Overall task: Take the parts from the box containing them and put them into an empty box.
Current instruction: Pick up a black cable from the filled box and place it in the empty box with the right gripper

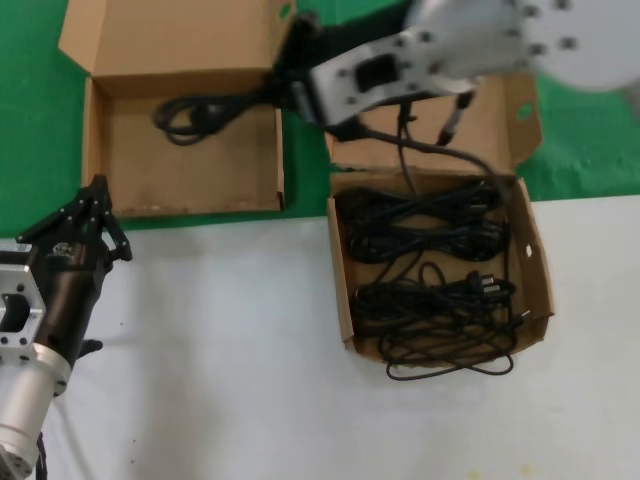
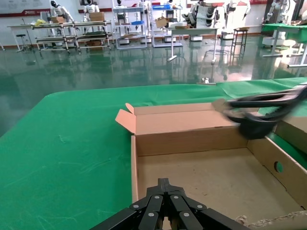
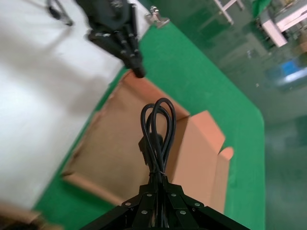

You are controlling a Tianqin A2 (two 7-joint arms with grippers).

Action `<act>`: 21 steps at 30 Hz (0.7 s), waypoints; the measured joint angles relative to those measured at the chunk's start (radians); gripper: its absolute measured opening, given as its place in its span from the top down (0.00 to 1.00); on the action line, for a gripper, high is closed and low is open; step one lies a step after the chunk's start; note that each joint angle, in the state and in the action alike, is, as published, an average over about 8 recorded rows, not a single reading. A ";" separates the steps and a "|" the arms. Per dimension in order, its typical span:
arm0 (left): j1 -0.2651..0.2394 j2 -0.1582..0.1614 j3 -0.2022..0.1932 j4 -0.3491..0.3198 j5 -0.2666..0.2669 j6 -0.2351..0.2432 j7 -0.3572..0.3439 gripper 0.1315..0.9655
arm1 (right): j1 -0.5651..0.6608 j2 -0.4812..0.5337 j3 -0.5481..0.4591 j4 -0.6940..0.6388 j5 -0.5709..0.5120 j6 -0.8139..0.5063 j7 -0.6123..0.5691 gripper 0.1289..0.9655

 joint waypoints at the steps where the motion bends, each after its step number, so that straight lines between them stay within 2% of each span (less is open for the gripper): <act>1: 0.000 0.000 0.000 0.000 0.000 0.000 0.000 0.98 | 0.005 -0.021 -0.005 -0.030 -0.004 0.022 -0.012 0.96; 12: 0.000 0.000 0.000 0.000 0.000 0.000 0.000 0.98 | 0.026 -0.184 -0.015 -0.305 0.027 0.239 -0.152 0.96; 16: 0.000 0.000 0.000 0.000 0.000 0.000 0.000 0.98 | 0.020 -0.198 -0.009 -0.337 0.049 0.266 -0.168 0.96; 21: 0.000 0.000 0.000 0.000 0.000 0.000 0.000 0.98 | 0.000 -0.177 0.005 -0.305 0.073 0.270 -0.158 0.96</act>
